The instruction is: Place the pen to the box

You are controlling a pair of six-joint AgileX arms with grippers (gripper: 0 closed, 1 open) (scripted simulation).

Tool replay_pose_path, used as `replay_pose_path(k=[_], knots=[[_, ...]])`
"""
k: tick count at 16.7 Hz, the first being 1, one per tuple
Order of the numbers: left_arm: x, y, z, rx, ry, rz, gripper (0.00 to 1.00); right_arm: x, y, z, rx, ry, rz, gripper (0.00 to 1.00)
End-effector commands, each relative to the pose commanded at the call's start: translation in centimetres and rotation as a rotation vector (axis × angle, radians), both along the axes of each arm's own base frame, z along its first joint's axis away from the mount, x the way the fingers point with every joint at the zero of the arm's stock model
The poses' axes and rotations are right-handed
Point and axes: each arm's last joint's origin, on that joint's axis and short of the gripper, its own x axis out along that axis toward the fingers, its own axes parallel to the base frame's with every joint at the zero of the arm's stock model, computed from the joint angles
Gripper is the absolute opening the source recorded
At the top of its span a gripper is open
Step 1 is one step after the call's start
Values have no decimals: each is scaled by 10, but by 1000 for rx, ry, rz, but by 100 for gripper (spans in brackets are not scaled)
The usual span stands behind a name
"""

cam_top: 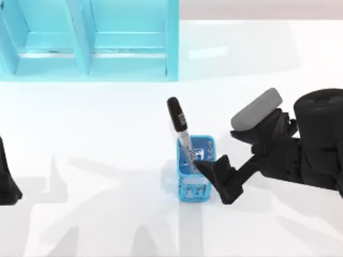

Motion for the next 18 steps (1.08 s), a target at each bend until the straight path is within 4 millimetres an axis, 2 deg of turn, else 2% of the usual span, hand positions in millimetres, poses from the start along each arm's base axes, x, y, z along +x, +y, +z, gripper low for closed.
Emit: replay_pose_path(k=[3, 8, 10, 14, 18], knots=[[0, 0, 0, 0, 0, 0, 100, 16, 19, -11, 0, 0, 2, 100], [0, 0, 0, 0, 0, 0, 100, 41, 55, -44, -4, 4, 2, 100], [0, 0, 0, 0, 0, 0, 100, 45, 62, -50, -1, 2, 2, 100], [0, 0, 0, 0, 0, 0, 100, 45, 63, -51, -1, 1, 2, 100], [0, 0, 0, 0, 0, 0, 100, 45, 63, -51, -1, 1, 2, 70]])
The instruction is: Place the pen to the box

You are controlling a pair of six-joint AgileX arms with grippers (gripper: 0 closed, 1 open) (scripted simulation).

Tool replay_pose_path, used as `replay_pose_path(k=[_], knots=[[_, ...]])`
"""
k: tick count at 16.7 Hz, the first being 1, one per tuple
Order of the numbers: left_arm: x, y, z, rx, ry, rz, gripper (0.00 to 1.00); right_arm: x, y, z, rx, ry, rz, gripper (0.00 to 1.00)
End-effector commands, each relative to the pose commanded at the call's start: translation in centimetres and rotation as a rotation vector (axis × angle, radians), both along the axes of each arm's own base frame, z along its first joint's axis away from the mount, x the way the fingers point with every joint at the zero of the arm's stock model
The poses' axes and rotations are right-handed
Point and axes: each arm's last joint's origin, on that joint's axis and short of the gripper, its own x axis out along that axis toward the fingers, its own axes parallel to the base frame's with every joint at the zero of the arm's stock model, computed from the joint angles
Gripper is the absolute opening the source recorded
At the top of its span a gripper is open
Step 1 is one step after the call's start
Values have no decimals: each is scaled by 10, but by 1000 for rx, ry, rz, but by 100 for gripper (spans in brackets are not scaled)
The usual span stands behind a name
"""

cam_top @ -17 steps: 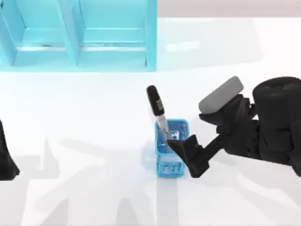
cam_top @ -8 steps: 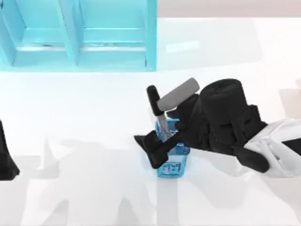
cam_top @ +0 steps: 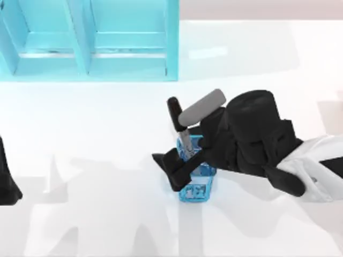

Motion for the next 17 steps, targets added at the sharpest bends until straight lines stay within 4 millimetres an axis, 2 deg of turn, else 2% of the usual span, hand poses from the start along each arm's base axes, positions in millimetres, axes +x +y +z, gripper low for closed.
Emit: replay_pose_path(k=[9, 17], knots=[[0, 0, 0, 0, 0, 0, 100, 0, 0, 0, 0, 0, 0, 2], [0, 0, 0, 0, 0, 0, 100, 0, 0, 0, 0, 0, 0, 0]])
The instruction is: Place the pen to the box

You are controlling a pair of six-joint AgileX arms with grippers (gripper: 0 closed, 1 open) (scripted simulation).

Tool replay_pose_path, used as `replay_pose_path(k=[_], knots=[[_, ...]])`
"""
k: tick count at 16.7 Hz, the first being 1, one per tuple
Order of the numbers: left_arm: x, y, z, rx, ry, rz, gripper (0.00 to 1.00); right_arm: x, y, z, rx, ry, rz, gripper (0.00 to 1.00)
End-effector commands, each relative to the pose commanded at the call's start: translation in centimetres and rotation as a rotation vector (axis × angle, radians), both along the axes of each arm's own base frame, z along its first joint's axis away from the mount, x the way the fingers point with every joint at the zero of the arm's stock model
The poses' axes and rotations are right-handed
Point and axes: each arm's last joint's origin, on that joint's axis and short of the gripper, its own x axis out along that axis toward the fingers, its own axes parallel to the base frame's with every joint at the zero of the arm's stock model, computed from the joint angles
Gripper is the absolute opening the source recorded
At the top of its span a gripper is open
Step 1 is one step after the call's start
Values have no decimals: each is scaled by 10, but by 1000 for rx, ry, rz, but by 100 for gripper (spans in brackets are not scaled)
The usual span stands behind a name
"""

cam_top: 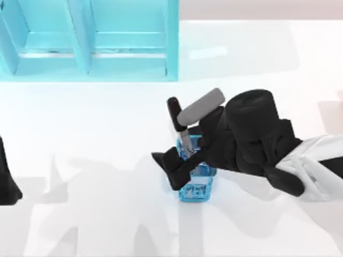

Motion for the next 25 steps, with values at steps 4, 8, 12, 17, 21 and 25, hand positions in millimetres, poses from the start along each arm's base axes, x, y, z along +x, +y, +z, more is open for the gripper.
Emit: replay_pose_path(k=[4, 8, 12, 17, 21, 25], knots=[[0, 0, 0, 0, 0, 0, 100, 5, -6, 10, 6, -4, -3, 0], [0, 0, 0, 0, 0, 0, 100, 24, -40, 47, 5, -14, -34, 0], [0, 0, 0, 0, 0, 0, 100, 28, -92, 96, -4, -5, -46, 0], [0, 0, 0, 0, 0, 0, 100, 6, -140, 143, 2, 4, -13, 0], [0, 0, 0, 0, 0, 0, 100, -1, -149, 152, 8, -2, 2, 0], [0, 0, 0, 0, 0, 0, 100, -1, -148, 151, 7, 4, 3, 0]])
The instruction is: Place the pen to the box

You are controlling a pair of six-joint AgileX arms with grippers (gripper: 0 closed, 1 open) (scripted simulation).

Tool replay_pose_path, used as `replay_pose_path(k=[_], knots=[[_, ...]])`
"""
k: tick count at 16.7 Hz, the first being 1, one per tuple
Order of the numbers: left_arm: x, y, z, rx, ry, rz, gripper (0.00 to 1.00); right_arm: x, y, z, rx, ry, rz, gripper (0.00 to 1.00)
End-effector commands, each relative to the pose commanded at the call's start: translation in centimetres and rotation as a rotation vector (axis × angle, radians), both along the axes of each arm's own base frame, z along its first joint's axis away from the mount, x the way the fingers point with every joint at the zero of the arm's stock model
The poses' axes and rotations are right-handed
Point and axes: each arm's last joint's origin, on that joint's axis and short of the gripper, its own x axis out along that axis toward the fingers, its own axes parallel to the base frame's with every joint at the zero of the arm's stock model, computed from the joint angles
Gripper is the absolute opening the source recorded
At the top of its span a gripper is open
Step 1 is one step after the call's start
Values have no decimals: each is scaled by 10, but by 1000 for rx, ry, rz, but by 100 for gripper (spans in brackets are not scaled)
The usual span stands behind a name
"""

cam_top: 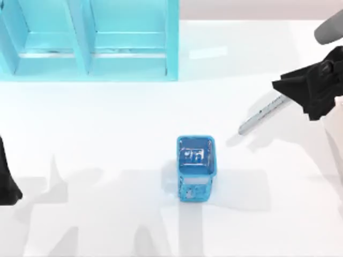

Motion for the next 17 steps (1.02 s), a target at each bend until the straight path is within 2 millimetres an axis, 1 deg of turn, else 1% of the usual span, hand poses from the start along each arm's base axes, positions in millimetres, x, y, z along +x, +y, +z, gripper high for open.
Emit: replay_pose_path(k=[1, 3, 5, 8, 11, 13, 15, 17], knots=[[0, 0, 0, 0, 0, 0, 100, 2, -3, 1, -8, -1, -10, 0], [0, 0, 0, 0, 0, 0, 100, 8, -17, 8, -45, -2, -60, 0], [0, 0, 0, 0, 0, 0, 100, 15, -41, 17, -103, 6, -141, 0], [0, 0, 0, 0, 0, 0, 100, 18, -88, 34, -210, 46, -284, 0], [0, 0, 0, 0, 0, 0, 100, 9, -134, 51, -318, 114, -406, 0], [0, 0, 0, 0, 0, 0, 100, -3, -159, 61, -384, 159, -466, 0], [0, 0, 0, 0, 0, 0, 100, -13, -176, 70, -438, 193, -506, 0], [0, 0, 0, 0, 0, 0, 100, -20, -186, 75, -470, 212, -528, 0]])
